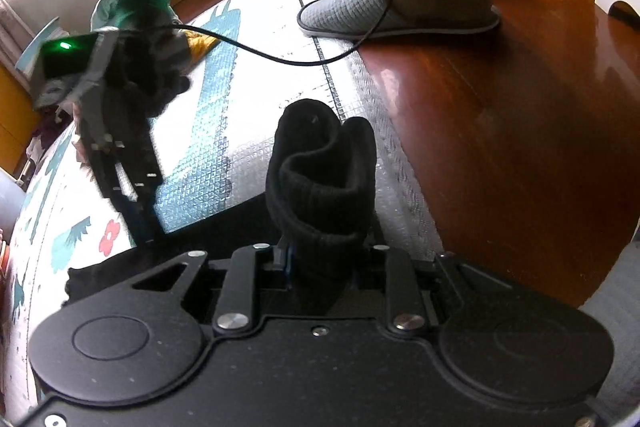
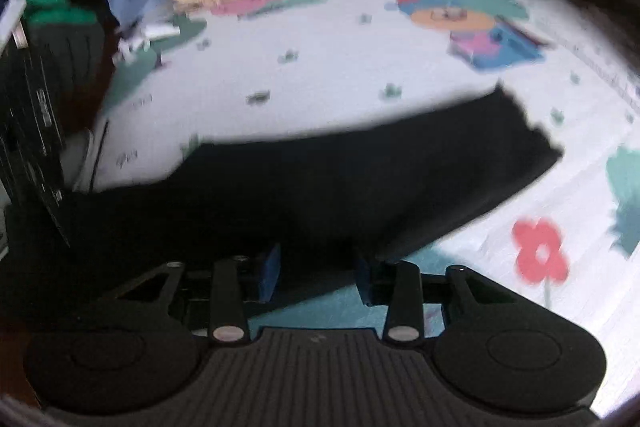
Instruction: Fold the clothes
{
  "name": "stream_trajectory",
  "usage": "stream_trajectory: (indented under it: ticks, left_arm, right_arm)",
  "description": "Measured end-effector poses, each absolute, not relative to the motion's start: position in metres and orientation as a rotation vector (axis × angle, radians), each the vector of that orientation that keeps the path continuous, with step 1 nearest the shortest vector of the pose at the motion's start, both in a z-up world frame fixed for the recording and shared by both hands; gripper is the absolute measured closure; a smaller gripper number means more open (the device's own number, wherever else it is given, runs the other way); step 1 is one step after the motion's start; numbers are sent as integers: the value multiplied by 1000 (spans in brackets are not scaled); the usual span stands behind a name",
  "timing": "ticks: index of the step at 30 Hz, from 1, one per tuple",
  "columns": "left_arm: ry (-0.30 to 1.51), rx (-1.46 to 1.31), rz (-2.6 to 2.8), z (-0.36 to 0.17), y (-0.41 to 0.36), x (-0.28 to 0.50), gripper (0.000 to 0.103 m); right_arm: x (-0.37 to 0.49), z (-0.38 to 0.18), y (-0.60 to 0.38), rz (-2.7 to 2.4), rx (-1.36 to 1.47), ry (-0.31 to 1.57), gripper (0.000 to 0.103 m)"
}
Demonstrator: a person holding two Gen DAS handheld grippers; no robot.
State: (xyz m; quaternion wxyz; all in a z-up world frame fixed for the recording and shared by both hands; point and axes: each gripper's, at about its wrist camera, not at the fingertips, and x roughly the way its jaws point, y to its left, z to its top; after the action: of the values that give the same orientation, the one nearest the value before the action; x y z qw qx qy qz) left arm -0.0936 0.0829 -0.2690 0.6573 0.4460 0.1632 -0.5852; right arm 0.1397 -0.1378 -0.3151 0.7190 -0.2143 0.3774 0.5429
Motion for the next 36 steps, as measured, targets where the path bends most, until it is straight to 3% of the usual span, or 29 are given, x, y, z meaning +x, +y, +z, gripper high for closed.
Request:
stream_trajectory:
  ticks: [4, 8, 13, 18, 23, 29, 36]
  left_arm:
    - [384, 992, -1322, -269, 80, -93, 81]
    - [395, 983, -1323, -269, 79, -94, 81]
    - [407, 956, -1311, -269, 79, -93, 81]
    - [412, 945, -1311, -269, 80, -93, 81]
    - [409, 939, -1311, -269, 81, -94, 81]
    - [396, 923, -1296, -265, 84, -94, 81]
    - [380, 911, -1296, -260, 86, -99, 81]
  right_arm:
    - [162, -304, -124, 1118, -461, 780, 63]
    - [207, -323, -114, 998, -440, 885, 63]
    - [238, -325, -120, 1004, -360, 856, 63]
    - [253, -327, -122, 1000, -328, 834, 73]
    - [272, -325, -126, 892, -295, 843, 74]
    - [258, -308, -136, 883, -229, 811, 71]
    - [154, -290, -135, 1244, -347, 865, 72]
